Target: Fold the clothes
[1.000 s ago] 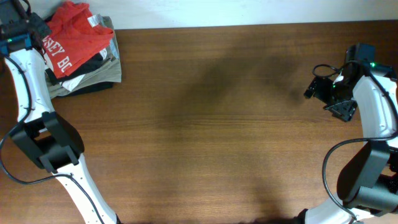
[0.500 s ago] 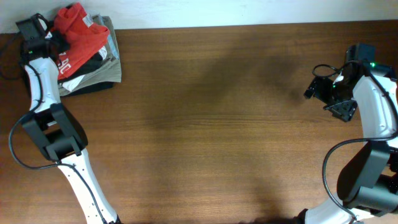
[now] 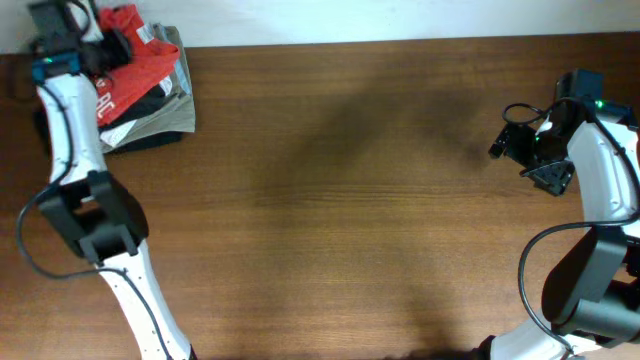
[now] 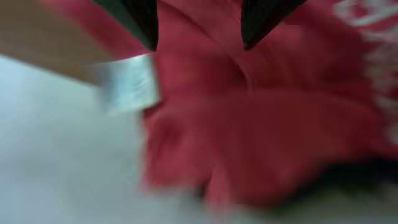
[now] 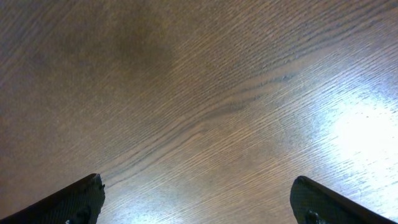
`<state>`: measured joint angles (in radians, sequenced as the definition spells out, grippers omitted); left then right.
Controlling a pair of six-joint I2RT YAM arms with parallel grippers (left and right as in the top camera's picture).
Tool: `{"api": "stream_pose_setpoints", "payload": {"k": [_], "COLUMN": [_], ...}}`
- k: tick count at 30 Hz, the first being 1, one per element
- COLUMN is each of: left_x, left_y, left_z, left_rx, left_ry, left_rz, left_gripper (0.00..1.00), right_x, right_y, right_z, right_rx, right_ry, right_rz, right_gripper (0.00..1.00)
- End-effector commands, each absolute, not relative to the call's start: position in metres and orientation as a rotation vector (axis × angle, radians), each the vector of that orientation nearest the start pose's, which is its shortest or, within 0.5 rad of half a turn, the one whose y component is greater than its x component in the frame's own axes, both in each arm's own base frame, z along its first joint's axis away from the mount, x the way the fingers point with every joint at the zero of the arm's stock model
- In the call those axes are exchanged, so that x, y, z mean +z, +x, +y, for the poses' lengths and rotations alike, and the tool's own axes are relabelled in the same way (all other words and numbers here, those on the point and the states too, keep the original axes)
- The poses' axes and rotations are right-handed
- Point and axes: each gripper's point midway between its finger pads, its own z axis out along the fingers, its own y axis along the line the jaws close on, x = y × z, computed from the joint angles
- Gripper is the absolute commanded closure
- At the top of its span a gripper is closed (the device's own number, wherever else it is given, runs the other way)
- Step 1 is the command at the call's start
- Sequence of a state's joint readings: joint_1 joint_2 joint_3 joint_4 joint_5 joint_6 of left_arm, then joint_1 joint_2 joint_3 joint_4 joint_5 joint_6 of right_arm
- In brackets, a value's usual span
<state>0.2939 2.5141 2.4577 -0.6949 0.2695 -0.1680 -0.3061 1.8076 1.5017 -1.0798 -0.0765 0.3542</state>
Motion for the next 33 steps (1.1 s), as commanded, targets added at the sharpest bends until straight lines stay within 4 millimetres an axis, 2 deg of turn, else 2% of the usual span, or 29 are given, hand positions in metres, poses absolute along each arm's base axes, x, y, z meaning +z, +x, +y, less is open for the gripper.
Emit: {"api": "stream_pose_setpoints", "payload": {"k": [1, 2, 3, 5, 7, 8, 9, 10, 11, 13, 14, 15, 17, 20, 23, 26, 27, 29, 32, 33], "left_x": [0.097, 0.096, 0.105, 0.144, 0.193, 0.235, 0.266, 0.301, 0.324, 0.385, 0.409, 0.432, 0.46, 0.461, 0.439, 0.423, 0.418, 0.412, 0.408, 0.408], "left_y": [0.646, 0.647, 0.648, 0.649, 0.643, 0.634, 0.623, 0.609, 0.597, 0.559, 0.54, 0.517, 0.474, 0.435, 0.414, 0.403, 0.398, 0.391, 0.387, 0.387], "left_z": [0.125, 0.123, 0.121, 0.117, 0.106, 0.096, 0.088, 0.081, 0.078, 0.068, 0.063, 0.057, 0.045, 0.037, 0.035, 0.032, 0.031, 0.029, 0.028, 0.028], "left_rx": [-0.291, -0.294, -0.3, -0.32, -0.372, -0.415, -0.44, -0.448, -0.442, -0.424, -0.416, -0.41, -0.41, -0.415, -0.423, -0.446, -0.454, -0.465, -0.472, -0.472], "left_ry": [-0.369, -0.364, -0.354, -0.32, -0.268, -0.223, -0.192, -0.166, -0.157, -0.132, -0.121, -0.114, -0.114, -0.152, -0.213, -0.247, -0.259, -0.276, -0.287, -0.287], "left_rz": [2.357, 2.358, 2.344, 2.285, 2.227, 2.178, 2.145, 2.109, 2.088, 2.028, 2.004, 1.987, 1.987, 2.056, 2.169, 2.248, 2.274, 2.312, 2.334, 2.334], "left_gripper": [0.58, 0.58, 0.58, 0.57, 0.53, 0.52, 0.49, 0.44, 0.4, 0.24, 0.02, 0.01, 0.01, 0.01, 0.01, 0.01, 0.01, 0.01, 0.01, 0.01], "right_x": [0.117, 0.117, 0.117, 0.117, 0.117, 0.117, 0.117, 0.117, 0.117, 0.118, 0.118, 0.12, 0.121, 0.134, 0.171, 0.24, 0.267, 0.303, 0.337, 0.344], "right_y": [0.367, 0.367, 0.367, 0.367, 0.367, 0.367, 0.367, 0.367, 0.367, 0.369, 0.371, 0.378, 0.373, 0.381, 0.366, 0.331, 0.312, 0.279, 0.233, 0.223], "right_z": [-0.103, -0.103, -0.103, -0.103, -0.103, -0.103, -0.103, -0.103, -0.103, -0.103, -0.104, -0.103, -0.082, -0.06, -0.055, -0.046, -0.037, -0.019, 0.003, 0.005], "right_rx": [0.12, 0.12, 0.12, 0.12, 0.12, 0.12, 0.12, 0.12, 0.12, 0.12, 0.122, 0.154, 0.322, 0.516, 0.492, 0.438, 0.416, 0.401, 0.397, 0.392], "right_ry": [0.933, 0.933, 0.933, 0.933, 0.934, 0.933, 0.933, 0.934, 0.934, 0.931, 0.937, 0.978, 0.989, 0.896, 0.801, 0.684, 0.599, 0.496, 0.398, 0.385], "right_rz": [2.789, 2.789, 2.789, 2.789, 2.789, 2.789, 2.789, 2.789, 2.789, 2.782, 2.773, 2.731, 2.765, 2.747, 2.707, 2.579, 2.523, 2.439, 2.334, 2.301], "right_gripper": [0.01, 0.01, 0.01, 0.01, 0.01, 0.01, 0.01, 0.01, 0.01, 0.01, 0.01, 0.01, 0.01, 0.01, 0.01, 0.01, 0.01, 0.01, 0.01, 0.01]}}
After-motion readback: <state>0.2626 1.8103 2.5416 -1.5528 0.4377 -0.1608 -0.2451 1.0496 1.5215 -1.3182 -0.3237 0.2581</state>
